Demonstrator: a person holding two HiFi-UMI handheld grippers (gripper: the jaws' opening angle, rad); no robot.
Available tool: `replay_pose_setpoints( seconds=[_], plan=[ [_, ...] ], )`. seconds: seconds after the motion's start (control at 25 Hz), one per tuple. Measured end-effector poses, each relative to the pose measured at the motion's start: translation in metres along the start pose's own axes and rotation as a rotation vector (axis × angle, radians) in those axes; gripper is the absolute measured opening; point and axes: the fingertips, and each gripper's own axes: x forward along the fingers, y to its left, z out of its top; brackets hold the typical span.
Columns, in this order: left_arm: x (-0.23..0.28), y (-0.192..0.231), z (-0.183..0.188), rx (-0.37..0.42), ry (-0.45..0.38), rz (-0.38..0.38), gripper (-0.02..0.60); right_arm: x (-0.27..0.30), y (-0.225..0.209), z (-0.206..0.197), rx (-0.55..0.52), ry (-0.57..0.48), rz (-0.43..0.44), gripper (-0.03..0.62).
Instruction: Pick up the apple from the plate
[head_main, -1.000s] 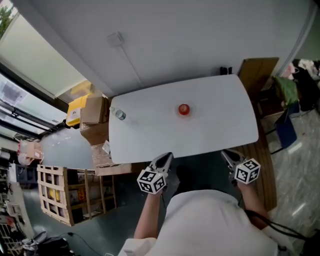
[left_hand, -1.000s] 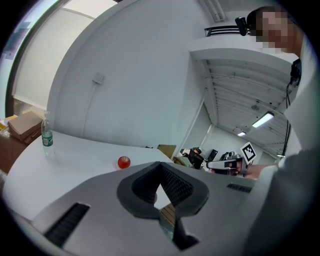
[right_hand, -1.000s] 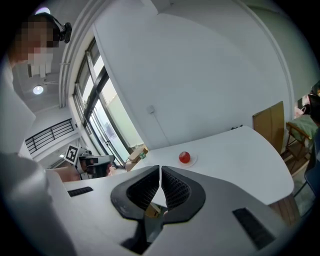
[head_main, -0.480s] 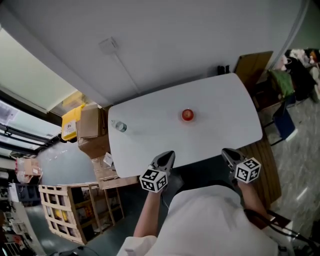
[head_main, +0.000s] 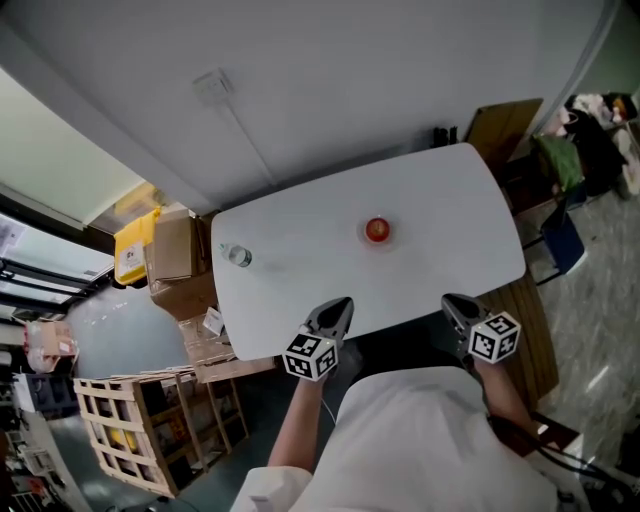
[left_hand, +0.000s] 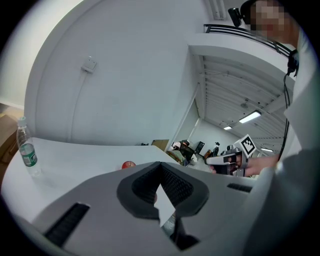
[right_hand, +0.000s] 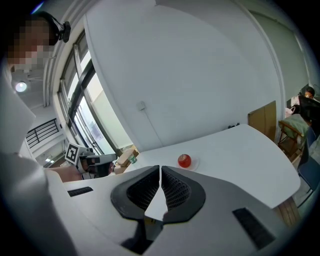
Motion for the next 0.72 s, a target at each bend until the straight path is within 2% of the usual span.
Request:
replay_pose_setpoints(
  seconds=[0.32,0.72],
  plan=[
    [0.019,0.003,0.002,-0.013,0.019,0.018,0.002,0.016,-0.008,0.007,0.008,0.022,0.034,0.037],
    [0.063,0.009,0.011,0.010,0.032,0.122,0.002,0.044,-0.048,0.035,0.002,0.076,0.112,0.038]
  ],
)
